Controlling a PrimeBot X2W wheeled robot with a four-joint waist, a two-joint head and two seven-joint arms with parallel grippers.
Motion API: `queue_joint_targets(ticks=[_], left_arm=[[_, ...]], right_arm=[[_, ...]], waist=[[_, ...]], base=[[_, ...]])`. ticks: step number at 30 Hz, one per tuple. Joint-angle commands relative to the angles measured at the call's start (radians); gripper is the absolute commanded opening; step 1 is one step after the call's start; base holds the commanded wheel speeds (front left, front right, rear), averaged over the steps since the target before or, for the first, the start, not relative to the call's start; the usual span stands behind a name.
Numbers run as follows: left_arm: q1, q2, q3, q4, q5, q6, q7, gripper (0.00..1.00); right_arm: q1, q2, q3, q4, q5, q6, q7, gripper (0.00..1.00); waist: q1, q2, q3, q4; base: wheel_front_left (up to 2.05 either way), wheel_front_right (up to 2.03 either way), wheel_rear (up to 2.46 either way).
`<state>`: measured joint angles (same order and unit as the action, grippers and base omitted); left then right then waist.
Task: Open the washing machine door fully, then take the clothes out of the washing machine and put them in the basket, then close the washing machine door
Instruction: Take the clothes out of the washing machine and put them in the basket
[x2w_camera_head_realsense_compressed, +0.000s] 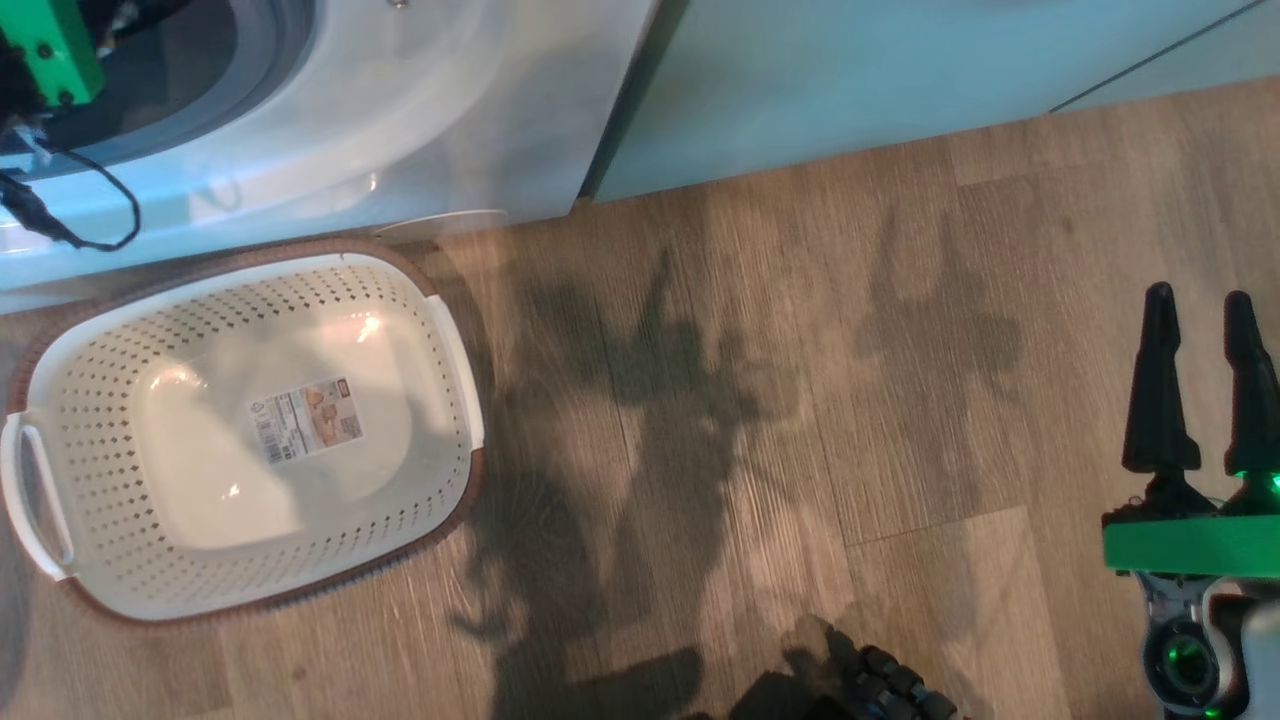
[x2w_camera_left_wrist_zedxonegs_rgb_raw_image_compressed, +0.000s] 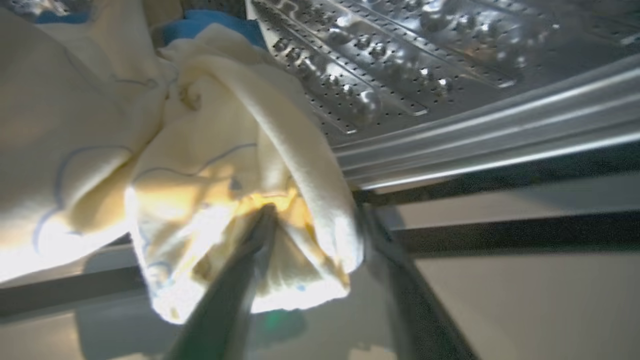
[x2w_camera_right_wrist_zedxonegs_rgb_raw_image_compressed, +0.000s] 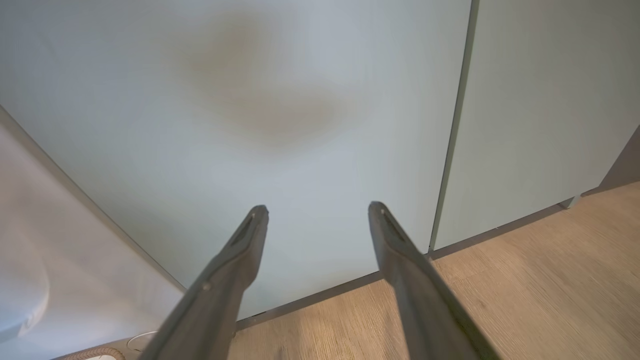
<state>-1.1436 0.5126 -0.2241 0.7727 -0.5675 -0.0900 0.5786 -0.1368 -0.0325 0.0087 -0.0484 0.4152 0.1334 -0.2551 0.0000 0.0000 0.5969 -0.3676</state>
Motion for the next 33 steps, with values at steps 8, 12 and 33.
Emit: queue_joint_targets(ticks=[8, 12, 33], left_arm=[[-0.023, 0.071, 0.005, -0.026, 0.019, 0.010, -0.003, 0.00], [-0.011, 0.078, -0.022, -0.044, 0.039, -0.003, -0.039, 0.00], [0.313, -0.018, -0.010, -0.241, 0.125, 0.132, -0.706, 0.00]], right_arm=[[-0.019, -0.018, 0.011, -0.032, 0.013, -0.003, -0.007, 1.00], [-0.020, -0.018, 0.004, -0.033, 0.005, -0.003, -0.007, 1.00], [0.044, -0.018, -0.029, -0.036, -0.113, -0.003, -0.007, 1.00]], waist=[[0.0000, 0.0000, 0.004, 0.005], [0.0000, 0.0000, -0.002, 0.021], [0.0000, 0.0000, -0.166, 0.163]], base=[[0.00, 0.00, 0.00], [0.00, 0.00, 0.00], [0.00, 0.00, 0.00]])
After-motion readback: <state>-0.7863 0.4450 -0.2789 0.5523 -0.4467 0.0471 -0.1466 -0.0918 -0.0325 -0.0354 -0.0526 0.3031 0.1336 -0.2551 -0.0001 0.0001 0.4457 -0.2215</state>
